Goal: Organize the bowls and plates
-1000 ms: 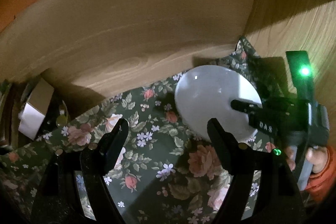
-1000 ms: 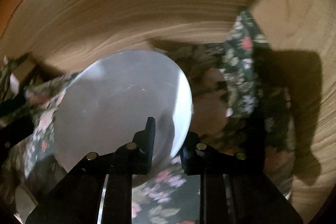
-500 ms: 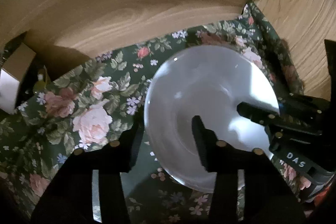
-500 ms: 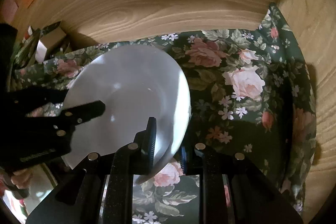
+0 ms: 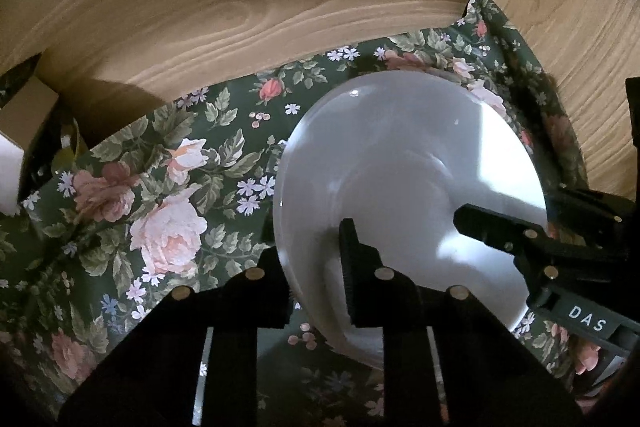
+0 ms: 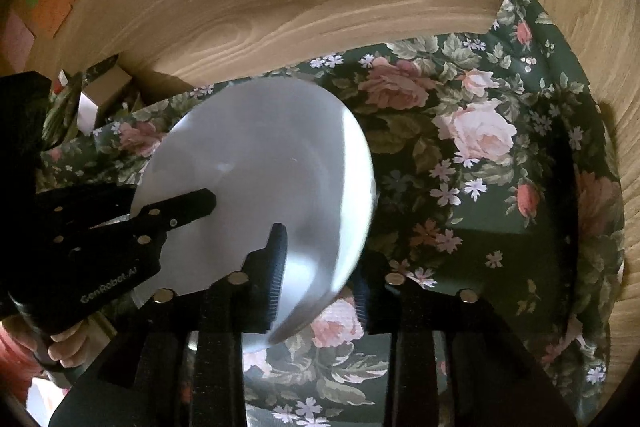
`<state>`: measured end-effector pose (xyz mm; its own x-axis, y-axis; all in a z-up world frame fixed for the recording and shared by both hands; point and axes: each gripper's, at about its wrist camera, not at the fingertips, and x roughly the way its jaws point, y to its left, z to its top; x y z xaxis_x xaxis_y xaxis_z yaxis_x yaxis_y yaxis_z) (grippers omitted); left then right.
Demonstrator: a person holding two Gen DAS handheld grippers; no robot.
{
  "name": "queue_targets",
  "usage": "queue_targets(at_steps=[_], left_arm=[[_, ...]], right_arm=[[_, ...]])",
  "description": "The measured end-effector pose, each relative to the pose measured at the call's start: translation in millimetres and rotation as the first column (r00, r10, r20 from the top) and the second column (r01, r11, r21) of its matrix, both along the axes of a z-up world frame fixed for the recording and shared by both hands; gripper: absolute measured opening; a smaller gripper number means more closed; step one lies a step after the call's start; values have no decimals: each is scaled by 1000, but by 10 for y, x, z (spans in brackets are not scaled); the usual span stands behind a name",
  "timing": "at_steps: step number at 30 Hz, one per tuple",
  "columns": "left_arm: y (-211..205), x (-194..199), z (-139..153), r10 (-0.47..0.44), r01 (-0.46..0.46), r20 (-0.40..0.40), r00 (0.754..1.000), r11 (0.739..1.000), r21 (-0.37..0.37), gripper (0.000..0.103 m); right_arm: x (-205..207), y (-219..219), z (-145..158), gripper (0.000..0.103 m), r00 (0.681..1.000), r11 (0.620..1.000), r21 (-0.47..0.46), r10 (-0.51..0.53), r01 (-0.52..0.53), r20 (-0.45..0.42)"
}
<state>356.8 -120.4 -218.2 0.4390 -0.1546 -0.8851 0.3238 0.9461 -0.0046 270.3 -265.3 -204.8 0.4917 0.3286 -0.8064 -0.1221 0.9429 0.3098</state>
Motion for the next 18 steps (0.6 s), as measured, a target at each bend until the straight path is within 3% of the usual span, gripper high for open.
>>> queue_targets(at_steps=[8,18], left_arm=[[14,-124,126,-1,1,18,1000,1000,-3,17],[133,-467,525,7,-4,113,994,1000,-28,17]], right_arm=[[-64,39,90,25,999,1000,1,-28,28,26],[-316,122,453,24,992,1000,4,-31,31,122]])
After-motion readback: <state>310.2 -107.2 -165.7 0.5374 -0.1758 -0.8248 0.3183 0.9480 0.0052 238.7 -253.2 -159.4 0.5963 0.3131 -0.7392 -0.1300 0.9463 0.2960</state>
